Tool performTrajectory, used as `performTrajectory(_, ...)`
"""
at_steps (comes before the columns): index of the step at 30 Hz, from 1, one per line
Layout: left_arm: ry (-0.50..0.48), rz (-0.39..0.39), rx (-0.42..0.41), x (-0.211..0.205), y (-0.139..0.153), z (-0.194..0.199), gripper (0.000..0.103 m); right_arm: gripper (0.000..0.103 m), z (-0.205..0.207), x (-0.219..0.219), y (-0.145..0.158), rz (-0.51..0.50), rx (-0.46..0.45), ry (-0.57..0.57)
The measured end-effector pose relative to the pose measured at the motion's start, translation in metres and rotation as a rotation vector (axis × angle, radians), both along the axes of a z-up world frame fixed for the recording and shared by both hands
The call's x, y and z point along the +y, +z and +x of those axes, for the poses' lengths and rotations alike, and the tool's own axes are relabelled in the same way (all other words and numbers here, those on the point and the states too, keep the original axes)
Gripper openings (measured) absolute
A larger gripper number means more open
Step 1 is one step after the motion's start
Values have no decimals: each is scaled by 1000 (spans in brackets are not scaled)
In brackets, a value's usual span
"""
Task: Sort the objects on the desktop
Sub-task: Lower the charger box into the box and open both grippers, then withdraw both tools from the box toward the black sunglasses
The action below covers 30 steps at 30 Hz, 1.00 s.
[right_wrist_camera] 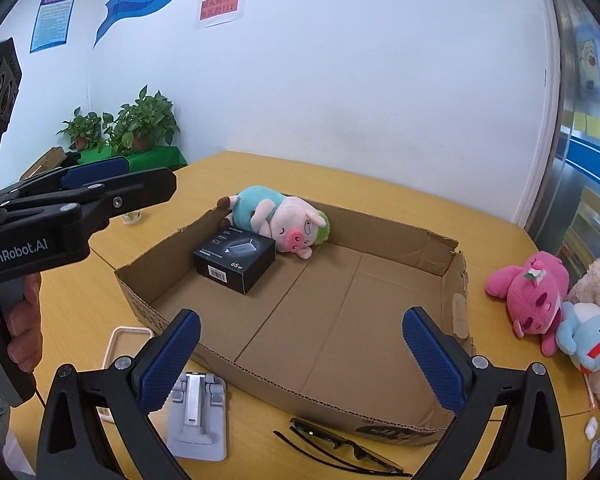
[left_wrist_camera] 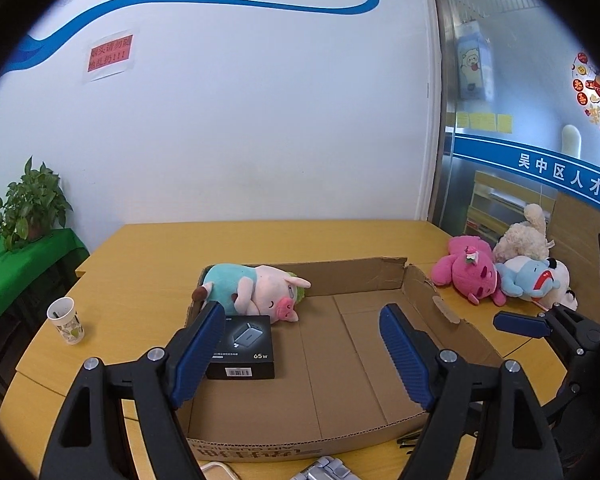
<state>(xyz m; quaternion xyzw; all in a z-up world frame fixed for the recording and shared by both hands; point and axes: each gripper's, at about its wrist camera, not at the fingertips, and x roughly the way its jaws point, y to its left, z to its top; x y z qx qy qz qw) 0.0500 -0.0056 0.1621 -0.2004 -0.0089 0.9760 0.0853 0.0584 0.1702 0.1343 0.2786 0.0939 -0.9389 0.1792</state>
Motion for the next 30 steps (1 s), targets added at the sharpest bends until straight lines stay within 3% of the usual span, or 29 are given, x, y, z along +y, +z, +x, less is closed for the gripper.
performTrajectory(8, -19, 15, -77, 14, -16, 7, 77, 103, 16, 25, -14, -35, -27, 41)
performTrajectory(16, -101, 45, -278, 39, -79, 10, 77, 103, 27, 104, -103, -98, -271, 1)
performTrajectory(21, -131, 85, -379, 47, -105, 7, 77, 103, 15, 128, -123, -84, -312, -17)
performTrajectory(30, -125, 115, -434, 41, -121, 6, 77, 103, -10, 105, -142, -124, -391, 192)
